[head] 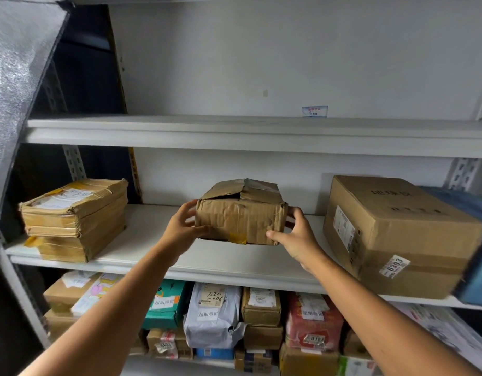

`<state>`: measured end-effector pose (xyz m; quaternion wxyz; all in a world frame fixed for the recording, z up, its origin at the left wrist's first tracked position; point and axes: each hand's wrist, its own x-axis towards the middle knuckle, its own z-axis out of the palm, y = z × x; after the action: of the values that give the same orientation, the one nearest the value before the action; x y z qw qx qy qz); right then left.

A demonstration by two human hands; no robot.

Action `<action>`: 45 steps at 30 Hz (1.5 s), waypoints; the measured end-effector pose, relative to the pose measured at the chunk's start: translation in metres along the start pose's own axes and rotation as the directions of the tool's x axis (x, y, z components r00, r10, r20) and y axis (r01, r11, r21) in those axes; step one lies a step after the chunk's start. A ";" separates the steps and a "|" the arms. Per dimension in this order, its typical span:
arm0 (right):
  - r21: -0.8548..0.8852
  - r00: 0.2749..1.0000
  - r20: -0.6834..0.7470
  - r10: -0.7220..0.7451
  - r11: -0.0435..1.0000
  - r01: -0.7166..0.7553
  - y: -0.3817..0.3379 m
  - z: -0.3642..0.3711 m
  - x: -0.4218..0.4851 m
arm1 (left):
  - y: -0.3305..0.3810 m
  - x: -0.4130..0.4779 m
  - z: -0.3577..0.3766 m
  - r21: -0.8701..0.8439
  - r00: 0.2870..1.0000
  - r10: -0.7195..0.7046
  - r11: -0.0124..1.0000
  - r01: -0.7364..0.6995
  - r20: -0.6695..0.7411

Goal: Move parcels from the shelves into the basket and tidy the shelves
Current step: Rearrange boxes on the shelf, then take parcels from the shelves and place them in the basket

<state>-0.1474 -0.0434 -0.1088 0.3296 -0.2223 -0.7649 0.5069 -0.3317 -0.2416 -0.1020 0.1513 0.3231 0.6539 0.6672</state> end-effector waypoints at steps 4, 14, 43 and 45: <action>-0.024 0.996 -0.013 0.091 0.996 -0.091 0.026 -0.022 -0.002 | -0.021 0.000 0.031 -0.005 0.999 -0.003 1.000 0.003 0.044; -0.158 0.965 -0.061 0.255 0.952 -0.261 0.070 -0.054 -0.009 | -0.071 0.001 0.086 0.084 0.994 -0.102 0.992 0.098 0.046; -0.608 0.858 0.463 0.221 0.784 0.126 0.032 -0.005 -0.021 | -0.045 -0.067 -0.004 0.896 0.989 -0.149 0.435 0.087 -0.024; -0.601 0.839 0.511 0.186 0.775 0.194 0.025 0.021 -0.016 | -0.040 -0.074 -0.028 0.894 0.984 -0.155 0.422 0.147 -0.088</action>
<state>-0.1523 -0.0576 -0.1421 0.0060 -0.1650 -0.9510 0.2612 -0.3029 -0.3053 -0.1565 0.0184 0.2968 0.9333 0.2014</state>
